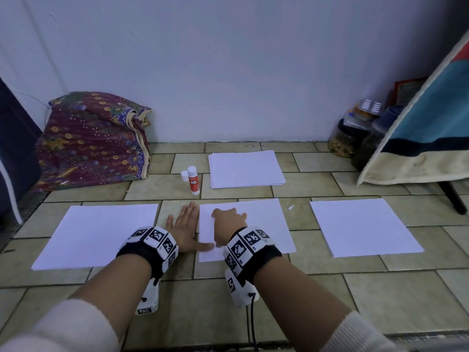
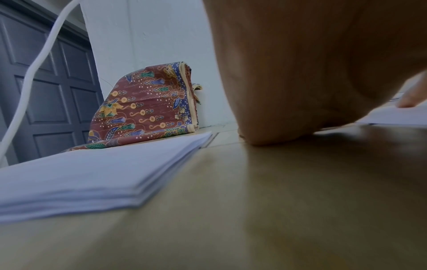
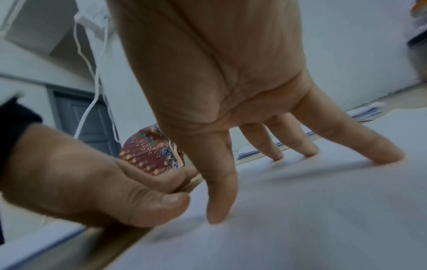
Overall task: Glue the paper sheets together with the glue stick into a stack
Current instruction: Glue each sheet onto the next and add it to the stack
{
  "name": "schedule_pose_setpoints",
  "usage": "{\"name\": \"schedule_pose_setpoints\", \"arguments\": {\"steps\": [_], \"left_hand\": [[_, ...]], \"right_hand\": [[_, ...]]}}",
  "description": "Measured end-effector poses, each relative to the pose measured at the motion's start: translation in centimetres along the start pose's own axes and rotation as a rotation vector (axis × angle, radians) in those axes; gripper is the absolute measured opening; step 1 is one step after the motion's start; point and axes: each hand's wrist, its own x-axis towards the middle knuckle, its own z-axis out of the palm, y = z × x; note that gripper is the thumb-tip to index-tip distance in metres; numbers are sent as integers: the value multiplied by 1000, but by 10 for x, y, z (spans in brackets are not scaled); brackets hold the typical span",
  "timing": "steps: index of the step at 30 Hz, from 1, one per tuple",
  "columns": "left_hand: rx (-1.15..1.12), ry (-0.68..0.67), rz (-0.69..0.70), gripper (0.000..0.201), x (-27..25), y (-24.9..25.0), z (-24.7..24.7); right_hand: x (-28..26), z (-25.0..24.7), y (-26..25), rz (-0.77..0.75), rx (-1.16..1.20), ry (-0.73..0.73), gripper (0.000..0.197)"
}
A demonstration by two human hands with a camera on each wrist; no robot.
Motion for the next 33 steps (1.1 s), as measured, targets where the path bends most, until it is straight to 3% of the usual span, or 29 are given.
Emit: {"name": "schedule_pose_setpoints", "arguments": {"steps": [3, 7, 13, 17, 19, 27, 33], "left_hand": [[7, -17, 62, 120, -5, -4, -1], [39, -35, 109, 115, -10, 0, -8], [285, -95, 80, 109, -11, 9, -17], [309, -61, 110, 110, -12, 10, -17], [303, -74, 103, 109, -12, 9, -18], [297, -101, 96, 110, -8, 8, -17], [301, -93, 105, 110, -9, 6, -16]], "right_hand": [[-5, 0, 1, -2, -15, 5, 65], [-7, 0, 6, -35, -17, 38, 64], [-2, 3, 1, 41, -34, -2, 66], [1, 4, 7, -173, -24, -18, 83], [0, 0, 21, -210, 6, -11, 85], [1, -6, 75, -87, 144, 47, 54], [3, -12, 112, 31, 96, 90, 55]]}}
